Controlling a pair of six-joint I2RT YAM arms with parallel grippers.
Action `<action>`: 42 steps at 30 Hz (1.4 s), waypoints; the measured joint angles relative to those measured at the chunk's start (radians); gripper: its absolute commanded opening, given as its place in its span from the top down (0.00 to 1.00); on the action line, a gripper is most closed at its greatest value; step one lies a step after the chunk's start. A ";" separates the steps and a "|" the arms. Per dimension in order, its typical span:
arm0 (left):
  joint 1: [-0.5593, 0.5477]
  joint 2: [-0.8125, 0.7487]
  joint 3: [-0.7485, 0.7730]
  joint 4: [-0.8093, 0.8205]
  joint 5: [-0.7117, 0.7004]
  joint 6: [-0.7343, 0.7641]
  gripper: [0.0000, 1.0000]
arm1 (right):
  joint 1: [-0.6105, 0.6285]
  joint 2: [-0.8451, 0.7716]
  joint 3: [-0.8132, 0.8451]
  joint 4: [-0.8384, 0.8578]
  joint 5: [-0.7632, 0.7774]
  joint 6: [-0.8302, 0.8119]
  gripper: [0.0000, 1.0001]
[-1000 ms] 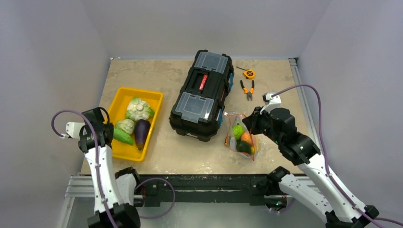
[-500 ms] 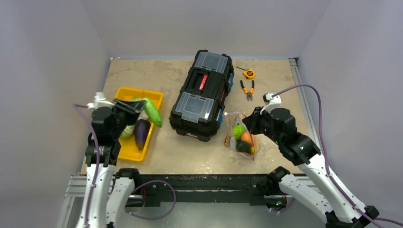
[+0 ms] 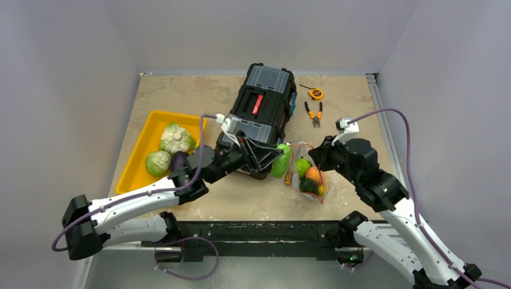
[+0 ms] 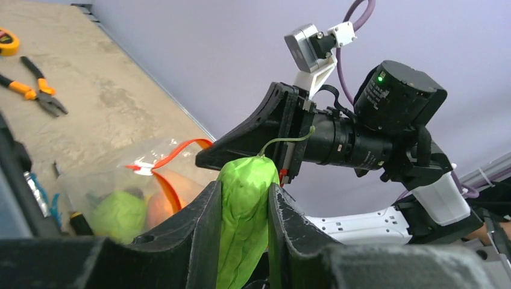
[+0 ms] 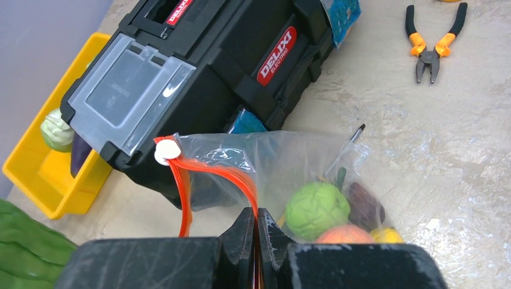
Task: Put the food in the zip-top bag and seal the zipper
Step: Place the fake vegetable in the zipper food storage bag.
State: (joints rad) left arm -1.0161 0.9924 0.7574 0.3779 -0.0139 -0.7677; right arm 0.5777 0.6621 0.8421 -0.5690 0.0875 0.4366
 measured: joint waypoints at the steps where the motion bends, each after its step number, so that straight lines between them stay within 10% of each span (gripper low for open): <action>1: -0.019 0.036 -0.002 0.051 0.000 0.026 1.00 | 0.000 -0.002 0.000 0.000 0.000 0.000 1.00; 23: -0.059 0.362 0.056 0.580 0.175 0.127 0.82 | 0.000 -0.008 0.000 0.000 0.003 0.000 1.00; 30: -0.036 0.444 0.041 0.643 0.202 0.134 0.33 | 0.000 -0.008 0.000 -0.001 0.004 0.000 1.00; 42: -0.012 0.418 -0.052 0.646 0.173 0.122 0.30 | 0.000 -0.008 0.000 -0.001 0.006 0.001 1.00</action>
State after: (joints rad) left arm -1.0279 1.4101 0.7055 1.0241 0.1589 -0.6456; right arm 0.5777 0.6540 0.8421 -0.5701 0.0940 0.4374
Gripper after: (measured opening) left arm 0.702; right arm 0.004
